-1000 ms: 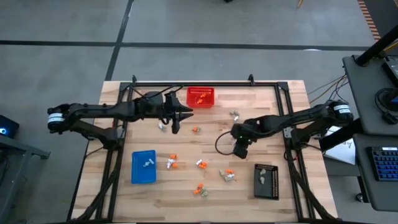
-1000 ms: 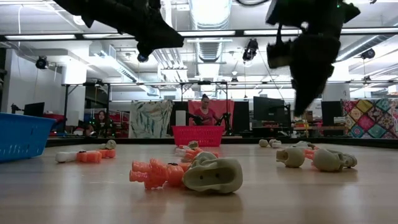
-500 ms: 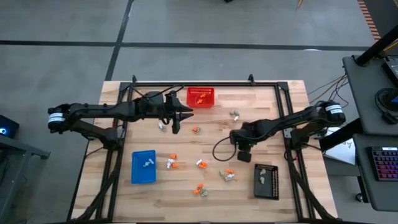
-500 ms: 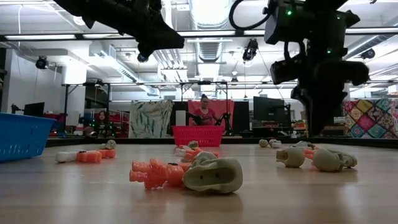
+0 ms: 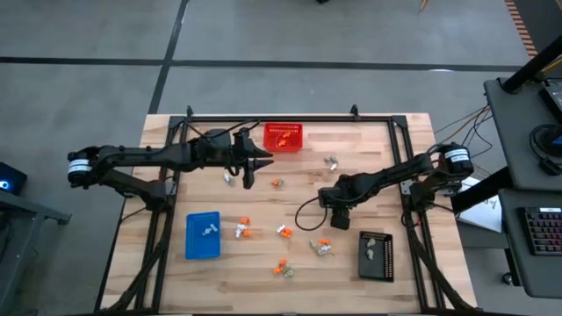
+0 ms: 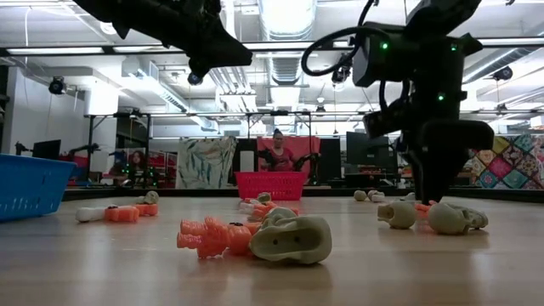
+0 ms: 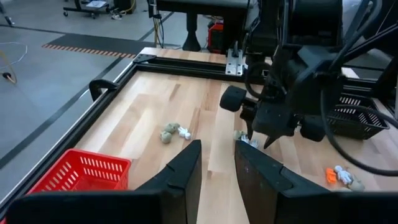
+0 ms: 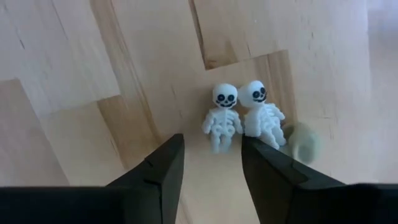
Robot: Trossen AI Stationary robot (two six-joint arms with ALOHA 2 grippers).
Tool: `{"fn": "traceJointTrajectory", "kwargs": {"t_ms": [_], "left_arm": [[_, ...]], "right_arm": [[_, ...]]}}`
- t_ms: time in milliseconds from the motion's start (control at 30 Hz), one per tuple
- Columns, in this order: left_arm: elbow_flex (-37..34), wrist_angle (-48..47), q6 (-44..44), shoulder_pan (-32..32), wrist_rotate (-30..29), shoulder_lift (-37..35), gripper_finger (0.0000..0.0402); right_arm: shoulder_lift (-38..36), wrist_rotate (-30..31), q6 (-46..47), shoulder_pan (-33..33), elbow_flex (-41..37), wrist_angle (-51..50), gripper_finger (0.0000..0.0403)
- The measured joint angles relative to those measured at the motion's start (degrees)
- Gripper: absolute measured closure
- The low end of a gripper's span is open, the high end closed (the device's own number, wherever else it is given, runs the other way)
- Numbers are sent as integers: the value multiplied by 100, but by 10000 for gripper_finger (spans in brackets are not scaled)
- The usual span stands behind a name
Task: Sort Halloween decoration
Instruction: Put the white skeleton toy into the blue bin
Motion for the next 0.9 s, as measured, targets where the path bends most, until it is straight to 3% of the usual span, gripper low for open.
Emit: {"fn": "traceJointTrajectory", "kwargs": {"t_ms": [233, 600, 900], "left_arm": [[0, 40, 2, 2, -3, 0, 322], [0, 149, 2, 2, -3, 0, 322], [0, 429, -114, -22, 0, 0, 322]], "right_arm": [[134, 3, 98, -10, 14, 45, 282], [30, -16, 91, -15, 65, 112, 386], [-129, -149, 93, -20, 65, 146, 393]]}}
